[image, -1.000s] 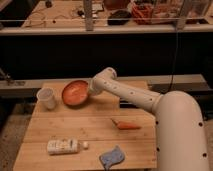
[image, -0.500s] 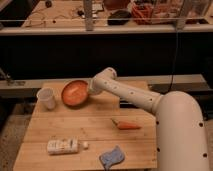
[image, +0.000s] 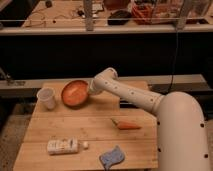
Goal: Pick up the ceramic bowl
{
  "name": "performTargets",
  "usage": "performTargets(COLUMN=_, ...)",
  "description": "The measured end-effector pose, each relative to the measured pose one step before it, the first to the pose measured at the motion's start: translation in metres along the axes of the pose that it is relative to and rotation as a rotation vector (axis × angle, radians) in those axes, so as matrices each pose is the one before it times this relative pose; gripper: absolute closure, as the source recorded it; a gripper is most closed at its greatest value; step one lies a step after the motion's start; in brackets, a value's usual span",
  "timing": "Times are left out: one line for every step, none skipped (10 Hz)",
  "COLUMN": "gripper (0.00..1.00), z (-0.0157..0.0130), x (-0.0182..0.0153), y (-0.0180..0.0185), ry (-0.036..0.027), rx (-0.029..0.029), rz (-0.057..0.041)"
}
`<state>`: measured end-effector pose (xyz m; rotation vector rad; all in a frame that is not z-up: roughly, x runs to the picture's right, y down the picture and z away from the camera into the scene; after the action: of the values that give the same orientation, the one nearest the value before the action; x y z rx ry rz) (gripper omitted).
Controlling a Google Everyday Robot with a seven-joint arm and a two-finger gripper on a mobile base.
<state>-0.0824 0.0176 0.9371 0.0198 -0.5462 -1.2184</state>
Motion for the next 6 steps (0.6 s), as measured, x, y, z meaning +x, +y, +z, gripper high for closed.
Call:
performTargets(gripper=1.00, z=-0.00048, x=-0.00025, y=0.00002, ry=-0.00073, rx=0.00193, rz=-0.00192)
performTargets(gripper=1.00, z=-0.00093, x=-0.00035, y=0.00052, ry=-0.00068, rx=0.00342, rz=-0.00439)
performTargets(gripper=1.00, z=-0.00049, x=-0.00015, y=-0.00022, ry=-0.00026, rx=0.00269, rz=-0.00318)
performTargets(gripper=1.00, z=-0.00069, x=-0.00027, y=-0.00007, ry=-0.00079, rx=0.00168, rz=-0.00212)
performTargets(gripper=1.00, z=-0.00153, x=-0.00003, y=0.00061, ry=-0.00081, rx=0.00228, rz=-0.00273)
performTargets(gripper=1.00, z=-0.00084, x=-0.00031, y=0.00019, ry=-0.00110, rx=0.00178, rz=-0.00274)
